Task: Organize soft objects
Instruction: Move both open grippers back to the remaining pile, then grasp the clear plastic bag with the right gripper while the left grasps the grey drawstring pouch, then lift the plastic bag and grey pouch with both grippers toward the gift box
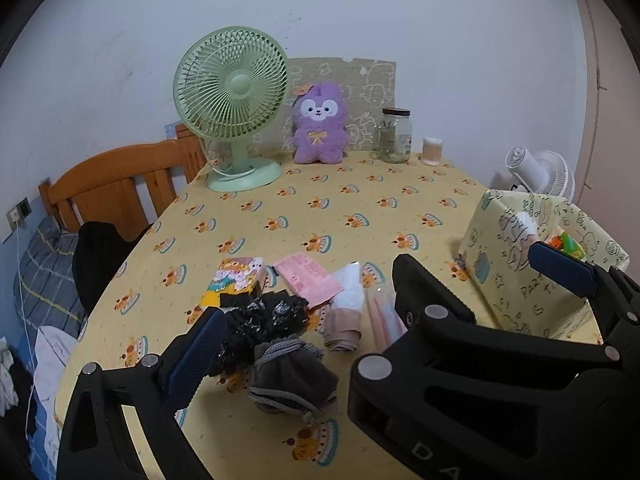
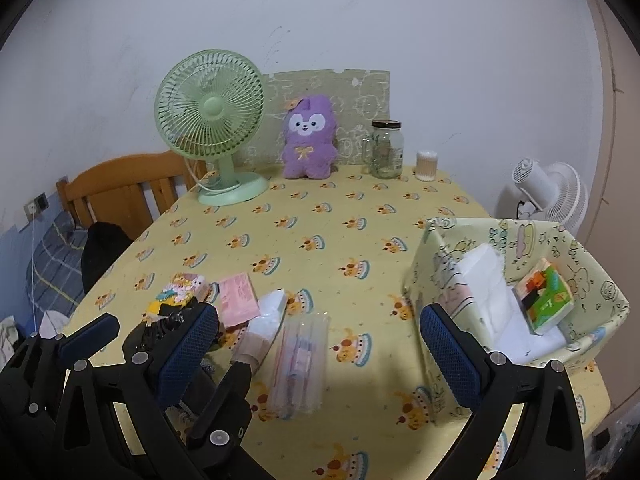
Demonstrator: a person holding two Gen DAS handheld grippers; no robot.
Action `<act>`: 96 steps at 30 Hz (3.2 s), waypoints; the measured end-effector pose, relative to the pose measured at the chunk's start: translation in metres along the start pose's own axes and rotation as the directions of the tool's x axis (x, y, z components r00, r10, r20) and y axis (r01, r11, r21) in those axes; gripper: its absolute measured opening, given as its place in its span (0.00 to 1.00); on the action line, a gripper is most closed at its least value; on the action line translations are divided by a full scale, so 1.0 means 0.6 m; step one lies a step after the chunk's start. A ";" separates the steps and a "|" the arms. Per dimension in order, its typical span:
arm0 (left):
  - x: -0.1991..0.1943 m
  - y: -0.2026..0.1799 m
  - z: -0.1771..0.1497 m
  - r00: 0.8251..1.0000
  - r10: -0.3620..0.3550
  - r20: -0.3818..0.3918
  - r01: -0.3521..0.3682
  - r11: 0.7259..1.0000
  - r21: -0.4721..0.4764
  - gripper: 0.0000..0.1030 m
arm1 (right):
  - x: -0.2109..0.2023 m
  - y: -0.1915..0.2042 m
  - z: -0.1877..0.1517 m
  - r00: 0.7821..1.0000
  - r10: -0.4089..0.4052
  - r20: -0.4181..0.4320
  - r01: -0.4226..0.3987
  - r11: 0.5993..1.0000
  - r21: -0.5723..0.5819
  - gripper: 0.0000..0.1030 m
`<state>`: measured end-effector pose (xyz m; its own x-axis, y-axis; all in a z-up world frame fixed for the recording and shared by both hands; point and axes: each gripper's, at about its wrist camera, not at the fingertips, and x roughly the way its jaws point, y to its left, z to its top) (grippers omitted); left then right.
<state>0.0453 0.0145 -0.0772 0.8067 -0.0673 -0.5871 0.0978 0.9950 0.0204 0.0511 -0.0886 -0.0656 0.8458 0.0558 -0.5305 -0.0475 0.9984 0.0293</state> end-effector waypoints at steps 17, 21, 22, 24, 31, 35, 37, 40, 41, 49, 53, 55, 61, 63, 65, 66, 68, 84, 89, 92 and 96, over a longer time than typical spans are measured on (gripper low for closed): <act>0.068 0.027 -0.062 0.992 0.005 -0.126 -0.017 0.995 -0.098 0.72 | 0.073 0.023 -0.053 0.993 0.012 -0.114 -0.017 0.999 -0.041 0.97; 0.083 0.031 -0.069 0.987 -0.011 -0.160 -0.008 0.993 -0.116 0.65 | 0.088 0.024 -0.058 0.990 0.003 -0.143 -0.011 0.998 -0.054 0.95; 0.088 0.032 -0.071 0.985 -0.017 -0.171 -0.004 0.992 -0.123 0.61 | 0.093 0.024 -0.060 0.988 0.004 -0.156 -0.013 0.998 -0.057 0.95; 0.090 0.032 -0.072 0.986 -0.011 -0.168 -0.010 0.992 -0.125 0.58 | 0.101 0.024 -0.062 0.985 0.004 -0.174 -0.015 0.998 -0.059 0.92; 0.101 0.023 -0.068 0.987 0.003 -0.163 -0.019 0.995 -0.095 0.55 | 0.122 0.018 -0.064 0.975 0.004 -0.223 -0.015 0.999 -0.048 0.79; 0.105 0.018 -0.066 0.987 0.009 -0.162 -0.023 0.996 -0.081 0.54 | 0.128 0.013 -0.065 0.971 0.008 -0.240 -0.019 0.999 -0.041 0.61; 0.106 0.018 -0.066 0.987 0.009 -0.162 -0.023 0.996 -0.085 0.53 | 0.132 0.010 -0.065 0.968 0.021 -0.251 -0.028 0.999 -0.027 0.52; 0.106 0.017 -0.064 0.986 0.010 -0.166 -0.025 0.996 -0.090 0.50 | 0.133 0.010 -0.064 0.967 0.029 -0.251 -0.035 0.999 -0.020 0.33; 0.105 0.017 -0.063 0.986 0.005 -0.167 -0.021 0.995 -0.092 0.48 | 0.132 0.010 -0.063 0.968 0.034 -0.251 -0.041 0.999 -0.026 0.30; 0.090 0.009 -0.049 0.988 -0.029 -0.155 0.014 0.996 -0.093 0.43 | 0.114 0.005 -0.050 0.971 0.052 -0.233 -0.057 0.998 -0.016 0.26; 0.079 0.006 -0.038 0.991 -0.031 -0.134 0.018 0.996 -0.091 0.42 | 0.100 0.001 -0.039 0.976 0.059 -0.209 -0.063 0.998 -0.013 0.26; 0.073 0.004 -0.031 0.992 -0.031 -0.124 0.020 0.996 -0.088 0.41 | 0.095 0.000 -0.034 0.978 0.061 -0.202 -0.065 0.998 -0.012 0.26; 0.054 -0.003 -0.009 0.995 -0.036 -0.097 0.028 0.996 -0.080 0.41 | 0.072 -0.005 -0.012 0.984 0.074 -0.164 -0.077 0.997 -0.010 0.26; 0.048 -0.004 -0.003 0.995 -0.035 -0.090 0.029 0.997 -0.076 0.41 | 0.068 -0.008 -0.005 0.985 0.075 -0.155 -0.077 0.997 -0.009 0.26; 0.041 -0.007 0.003 0.996 -0.034 -0.082 0.028 0.997 -0.073 0.41 | 0.062 -0.009 0.001 0.986 0.076 -0.148 -0.078 0.997 -0.007 0.26; 0.038 -0.007 0.006 0.996 -0.034 -0.077 0.029 0.997 -0.073 0.41 | 0.058 -0.010 0.005 0.987 0.076 -0.143 -0.078 0.997 -0.008 0.26; 0.032 -0.008 0.012 0.997 -0.038 -0.068 0.033 0.997 -0.074 0.41 | 0.050 -0.011 0.012 0.989 0.071 -0.132 -0.073 0.997 -0.010 0.26; -0.013 -0.030 0.054 0.999 -0.037 -0.010 0.036 0.998 -0.049 0.41 | -0.001 -0.032 0.054 0.996 0.050 -0.072 -0.050 0.999 0.001 0.26; -0.028 -0.043 0.067 0.999 -0.039 0.010 0.040 0.998 -0.040 0.41 | -0.018 -0.044 0.067 0.997 0.049 -0.053 -0.049 0.999 0.002 0.26; -0.033 -0.051 0.073 0.999 -0.037 0.018 0.038 0.999 -0.036 0.41 | -0.025 -0.050 0.073 0.998 0.048 -0.046 -0.048 0.999 0.002 0.26; -0.039 -0.061 0.078 0.999 -0.035 0.026 0.036 0.999 -0.031 0.41 | -0.032 -0.060 0.079 0.998 0.047 -0.035 -0.047 0.999 0.005 0.26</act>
<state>0.0501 -0.0240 -0.0261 0.8179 -0.1038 -0.5659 0.1084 0.9938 -0.0257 0.0615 -0.1254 -0.0165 0.8237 0.1028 -0.5576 -0.0849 0.9947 0.0581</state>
